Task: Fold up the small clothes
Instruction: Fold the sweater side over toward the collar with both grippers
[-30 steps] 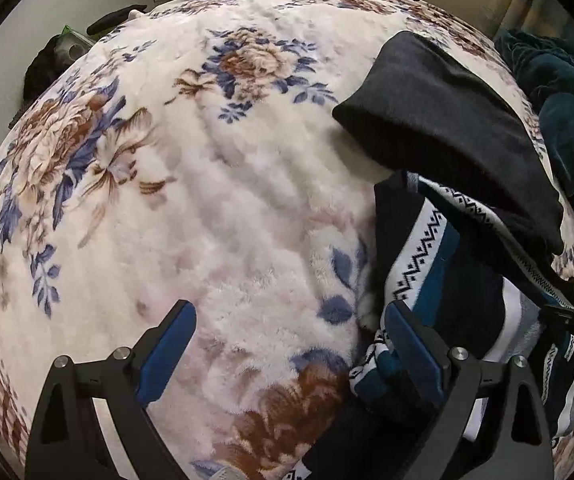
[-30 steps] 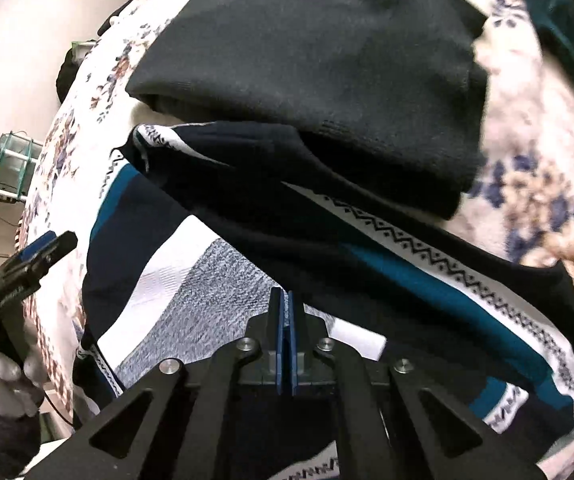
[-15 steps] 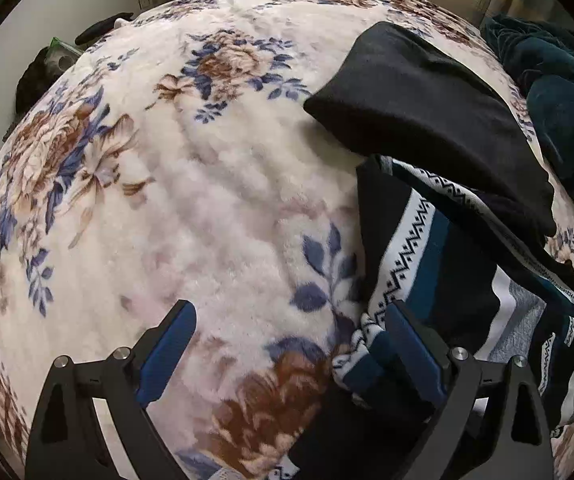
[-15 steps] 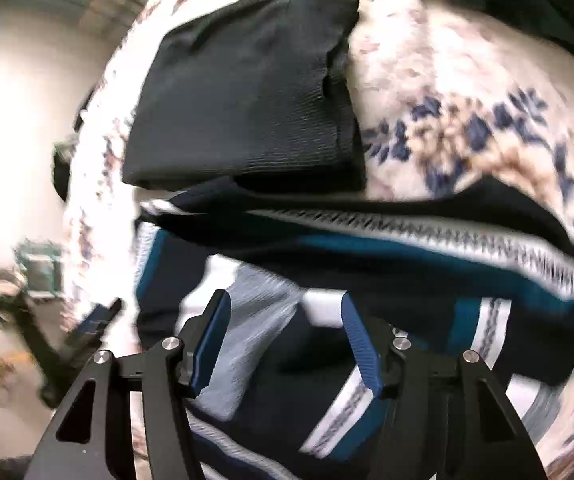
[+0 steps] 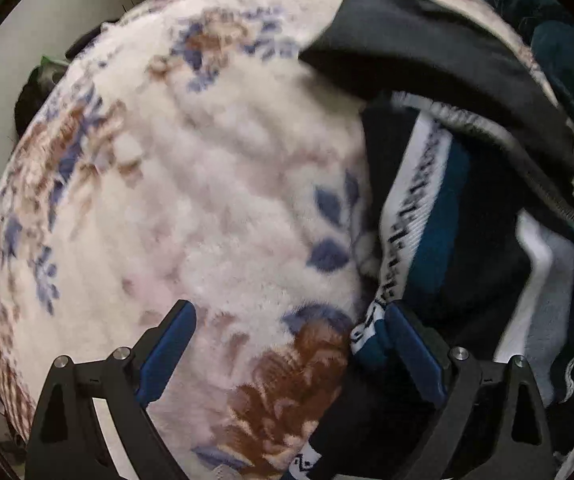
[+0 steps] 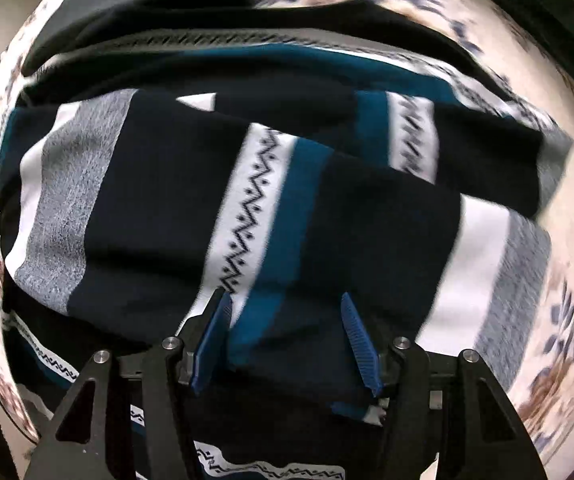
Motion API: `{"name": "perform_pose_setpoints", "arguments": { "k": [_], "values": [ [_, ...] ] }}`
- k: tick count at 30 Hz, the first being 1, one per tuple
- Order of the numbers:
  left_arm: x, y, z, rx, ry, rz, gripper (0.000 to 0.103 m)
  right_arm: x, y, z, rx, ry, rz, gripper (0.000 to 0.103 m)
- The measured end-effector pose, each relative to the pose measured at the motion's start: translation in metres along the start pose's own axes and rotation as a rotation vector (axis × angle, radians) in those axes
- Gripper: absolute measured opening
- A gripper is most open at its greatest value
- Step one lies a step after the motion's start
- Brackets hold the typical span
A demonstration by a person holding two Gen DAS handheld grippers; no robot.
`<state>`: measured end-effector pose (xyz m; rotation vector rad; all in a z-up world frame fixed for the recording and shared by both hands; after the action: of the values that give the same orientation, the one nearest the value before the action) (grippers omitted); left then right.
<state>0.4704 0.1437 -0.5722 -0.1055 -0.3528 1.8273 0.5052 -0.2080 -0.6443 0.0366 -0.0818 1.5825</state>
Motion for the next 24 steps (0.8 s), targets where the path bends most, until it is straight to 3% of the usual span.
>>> {"name": "perform_pose_setpoints", "arguments": {
  "k": [2,5,9,12,13,15,17,19,22,24],
  "values": [
    [-0.015,-0.010,0.022,-0.067,0.043,0.004,0.097,-0.005,-0.001,0.013,-0.028,0.005,-0.038,0.060],
    [-0.050,-0.013,0.024,-0.080,0.125,-0.037,0.097,0.007,-0.004,0.036,-0.124,-0.062,-0.062,0.060],
    [-0.068,-0.003,-0.014,-0.006,0.064,-0.125,0.099,0.014,-0.005,0.028,-0.182,-0.037,-0.075,0.060],
    [-0.062,0.000,-0.029,0.031,0.133,-0.077,0.103,-0.025,0.003,0.008,-0.169,0.026,-0.202,0.055],
    [-0.059,-0.002,-0.030,0.035,0.139,-0.075,0.103,-0.046,0.005,0.007,-0.169,0.008,-0.275,0.055],
    [-0.060,-0.005,-0.023,0.032,0.120,-0.089,0.103,-0.069,0.008,0.007,-0.158,-0.012,-0.335,0.042],
    [-0.063,-0.014,-0.008,0.005,0.103,-0.105,0.103,-0.077,0.010,0.013,-0.133,-0.080,-0.360,0.043],
    [-0.070,-0.032,0.009,-0.045,0.095,-0.136,0.103,-0.084,0.005,0.030,-0.130,-0.125,-0.397,0.052],
    [-0.080,-0.074,0.022,-0.132,0.032,-0.204,0.103,-0.099,-0.027,0.061,-0.186,-0.146,-0.392,0.073],
    [-0.085,-0.105,0.016,-0.164,-0.002,-0.230,0.103,-0.118,-0.062,0.070,-0.223,-0.108,-0.362,0.074]
  ]
}}
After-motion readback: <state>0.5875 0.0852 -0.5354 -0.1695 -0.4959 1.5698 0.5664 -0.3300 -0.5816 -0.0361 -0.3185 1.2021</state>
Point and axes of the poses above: each gripper's, at about its wrist camera, not at the fingertips, and z roughly against the way its jaws point, x to its left, y to its underside, the point moved 9 cm from there along -z, roughly the way its jaws point, and after that the axes turned 5 degrees about -z, right-handed, at the moved point
